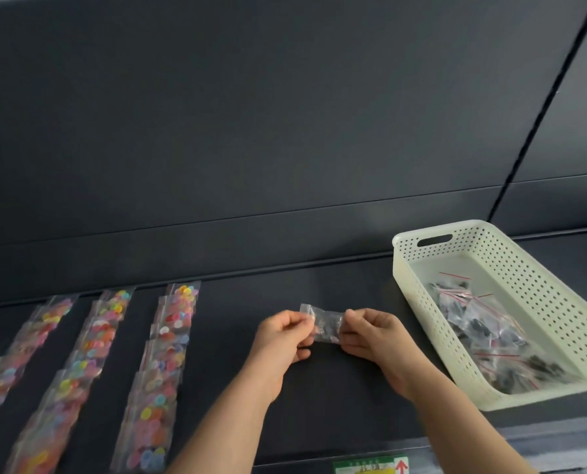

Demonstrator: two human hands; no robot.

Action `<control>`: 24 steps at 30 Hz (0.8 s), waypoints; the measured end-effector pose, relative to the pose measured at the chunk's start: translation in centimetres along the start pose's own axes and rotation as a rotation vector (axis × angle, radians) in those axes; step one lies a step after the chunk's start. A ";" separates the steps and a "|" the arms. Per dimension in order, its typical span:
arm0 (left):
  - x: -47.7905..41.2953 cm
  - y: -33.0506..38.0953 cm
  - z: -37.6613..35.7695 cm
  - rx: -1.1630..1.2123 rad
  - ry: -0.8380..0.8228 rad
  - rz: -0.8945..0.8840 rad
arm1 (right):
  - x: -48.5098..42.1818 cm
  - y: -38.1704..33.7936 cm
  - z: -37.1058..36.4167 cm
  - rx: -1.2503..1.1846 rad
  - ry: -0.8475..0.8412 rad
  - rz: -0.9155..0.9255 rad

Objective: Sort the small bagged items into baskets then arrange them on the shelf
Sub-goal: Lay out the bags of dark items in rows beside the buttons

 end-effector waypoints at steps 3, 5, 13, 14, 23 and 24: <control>-0.6 0.0 -0.1 0.086 -0.001 0.042 | -0.4 0.1 -0.4 -0.013 -0.019 -0.014; -1.3 0.5 -0.1 0.093 0.009 0.046 | -1.5 -0.4 -0.5 0.074 0.034 0.017; -7.9 4.5 1.1 -0.319 0.286 -0.084 | -10.0 -2.6 -2.5 0.602 0.200 0.229; -8.7 4.5 1.2 -0.395 0.315 -0.081 | -10.5 -2.5 -2.7 0.617 0.215 0.237; -10.8 4.2 1.3 -0.788 0.490 -0.114 | -10.9 -1.0 -3.5 0.725 0.354 0.319; -10.9 4.2 1.3 -0.794 0.493 -0.106 | -11.0 -1.0 -3.5 0.738 0.363 0.317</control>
Point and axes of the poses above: each hand's wrist, its own x-axis away from the middle knuckle, its own z-axis out of the back of the hand, y = z × x, the point moved 3 cm from there along -x, towards the middle knuckle, and after that the axes turned 7 degrees about z, right-handed, at the moved point
